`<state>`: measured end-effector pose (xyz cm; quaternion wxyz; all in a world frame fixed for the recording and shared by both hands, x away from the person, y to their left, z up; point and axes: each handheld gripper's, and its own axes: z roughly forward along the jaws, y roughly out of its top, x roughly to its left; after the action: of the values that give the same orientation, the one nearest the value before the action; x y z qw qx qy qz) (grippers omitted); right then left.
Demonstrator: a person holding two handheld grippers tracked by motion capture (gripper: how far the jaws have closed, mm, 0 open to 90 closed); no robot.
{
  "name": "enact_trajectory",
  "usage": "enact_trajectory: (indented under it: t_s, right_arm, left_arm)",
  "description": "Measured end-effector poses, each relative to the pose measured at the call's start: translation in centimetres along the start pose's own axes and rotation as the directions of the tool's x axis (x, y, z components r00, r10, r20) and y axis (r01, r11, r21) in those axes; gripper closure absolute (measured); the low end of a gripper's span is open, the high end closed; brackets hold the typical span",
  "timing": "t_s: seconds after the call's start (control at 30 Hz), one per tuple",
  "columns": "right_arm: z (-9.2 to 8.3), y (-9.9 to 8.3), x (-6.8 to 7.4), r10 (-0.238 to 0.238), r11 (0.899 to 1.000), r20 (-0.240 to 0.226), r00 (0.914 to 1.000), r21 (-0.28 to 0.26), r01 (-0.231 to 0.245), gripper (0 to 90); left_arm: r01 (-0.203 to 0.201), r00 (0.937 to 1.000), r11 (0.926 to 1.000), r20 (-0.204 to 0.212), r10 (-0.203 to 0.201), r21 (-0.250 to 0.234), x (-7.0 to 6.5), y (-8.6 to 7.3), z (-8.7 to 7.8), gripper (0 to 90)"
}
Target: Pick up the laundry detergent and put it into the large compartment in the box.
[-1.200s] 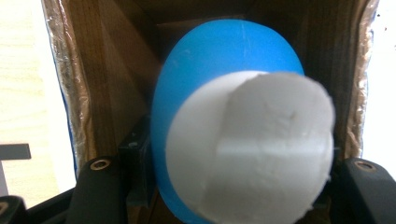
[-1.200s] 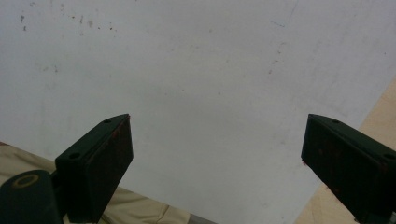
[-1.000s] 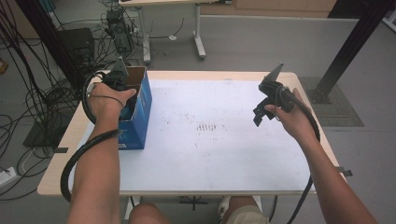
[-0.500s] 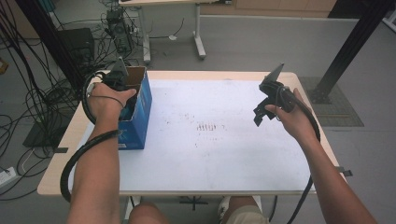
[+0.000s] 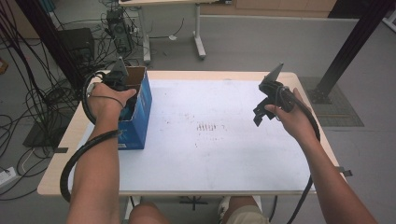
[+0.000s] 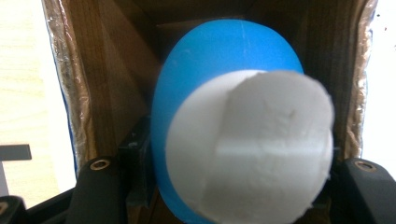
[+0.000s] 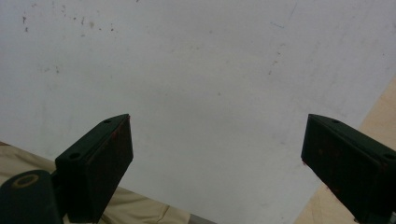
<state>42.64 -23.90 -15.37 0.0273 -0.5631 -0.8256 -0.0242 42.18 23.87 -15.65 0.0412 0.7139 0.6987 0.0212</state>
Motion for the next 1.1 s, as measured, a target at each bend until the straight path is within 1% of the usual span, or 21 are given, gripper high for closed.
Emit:
enact_trajectory:
  t_s: [0.3,0.67,0.73,0.83,0.97,1.1]
  right_arm:
    - [0.0,0.0,0.0,-0.004,1.000,-0.004,1.0000,0.000,0.004,8.7]
    - [-0.4,-0.3,0.2,-0.009,1.000,-0.005,1.0000,-0.011,0.008,8.7]
    - [-0.5,-0.4,0.2,-0.009,1.000,-0.008,0.9999,-0.016,0.008,8.7]
    - [-0.6,-0.4,0.3,-0.012,1.000,-0.005,0.9999,-0.017,0.012,8.7]
    - [-0.7,-0.5,0.5,-0.014,1.000,-0.003,0.9999,-0.017,0.014,8.7]
    - [-0.8,-0.5,0.6,-0.016,1.000,-0.004,0.9999,-0.019,0.016,8.7]
  left_arm:
    - [0.003,1.0000,1.0000,-0.004,-0.003,-0.006,-0.1,-0.2,-0.2,36.6]
    - [-0.006,0.9996,0.9994,-0.028,0.005,-0.034,-0.8,-0.8,-1.6,33.5]
    - [-0.008,0.9999,0.9991,-0.012,0.007,-0.041,-0.6,-0.9,-1.9,31.7]
    - [-0.017,0.9998,0.9988,-0.013,0.017,-0.047,-0.8,-1.1,-2.6,31.9]
    - [-0.026,0.9992,0.9975,-0.033,0.024,-0.066,-0.9,-1.6,-4.0,31.3]
    - [-0.048,0.9981,0.9950,-0.042,0.044,-0.088,-1.0,-2.2,-5.5,29.8]
